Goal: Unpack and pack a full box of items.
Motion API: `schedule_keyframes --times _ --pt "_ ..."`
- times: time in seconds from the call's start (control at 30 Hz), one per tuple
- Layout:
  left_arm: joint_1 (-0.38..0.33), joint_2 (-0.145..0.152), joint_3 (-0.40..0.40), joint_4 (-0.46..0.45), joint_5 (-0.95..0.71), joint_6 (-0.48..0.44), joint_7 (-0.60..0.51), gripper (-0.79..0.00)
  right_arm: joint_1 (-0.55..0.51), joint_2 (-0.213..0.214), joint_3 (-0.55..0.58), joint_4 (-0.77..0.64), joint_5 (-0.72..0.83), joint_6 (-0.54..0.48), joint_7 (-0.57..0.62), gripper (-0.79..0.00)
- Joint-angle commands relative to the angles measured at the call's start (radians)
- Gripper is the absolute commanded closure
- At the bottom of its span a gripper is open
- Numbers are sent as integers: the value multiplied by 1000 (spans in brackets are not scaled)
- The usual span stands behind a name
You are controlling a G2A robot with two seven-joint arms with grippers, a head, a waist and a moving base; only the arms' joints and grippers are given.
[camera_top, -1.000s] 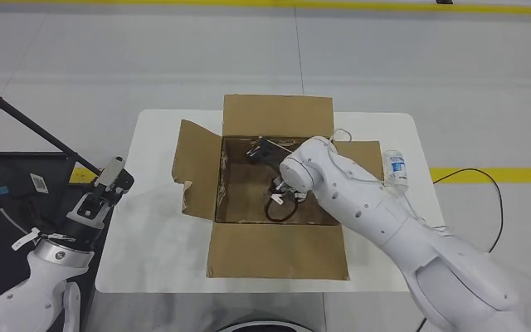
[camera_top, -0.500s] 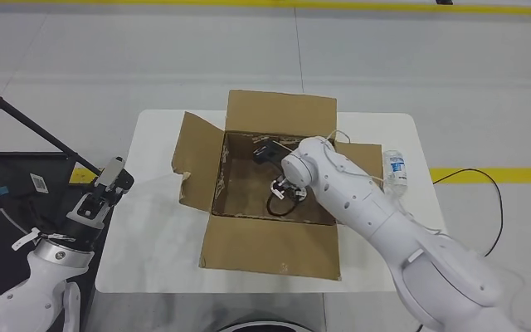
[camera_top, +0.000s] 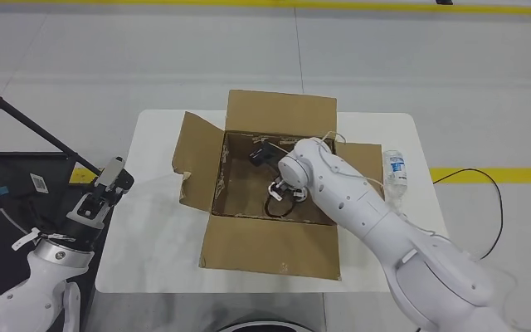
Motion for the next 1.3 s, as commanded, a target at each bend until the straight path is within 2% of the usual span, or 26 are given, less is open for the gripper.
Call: schedule_keyframes --times 0.0,0.27,0.3,0.4,0.43,0.53,0.6,0.63,0.93,1.17,1.27 --pt "0 0 0 0 0 0 0 -785 -1 -3 3 4 -4 -1 -1 -9" --pt "0 0 0 0 0 0 0 -785 -10 -12 16 6 -26 -7 5 0" --pt "0 0 0 0 0 0 0 -785 -12 -13 16 6 -28 -8 5 -34" --pt "0 0 0 0 0 0 0 -785 -17 -18 20 10 -36 -7 3 -209" --pt "0 0 0 0 0 0 0 -785 -18 -20 22 12 -38 -4 2 -234" --pt "0 0 0 0 0 0 0 -785 -23 -24 25 14 -44 -4 1 -209" --pt "0 0 0 0 0 0 0 -785 -25 -27 28 17 -48 -4 1 -105" --pt "0 0 0 0 0 0 0 -785 -26 -28 30 18 -52 -2 1 0" --pt "0 0 0 0 0 0 0 -785 -29 -20 68 -57 -83 17 19 0" --pt "0 0 0 0 0 0 0 -785 -66 27 152 -267 -130 39 95 0" --pt "0 0 0 0 0 0 0 -785 -114 66 230 -428 -145 32 139 0"
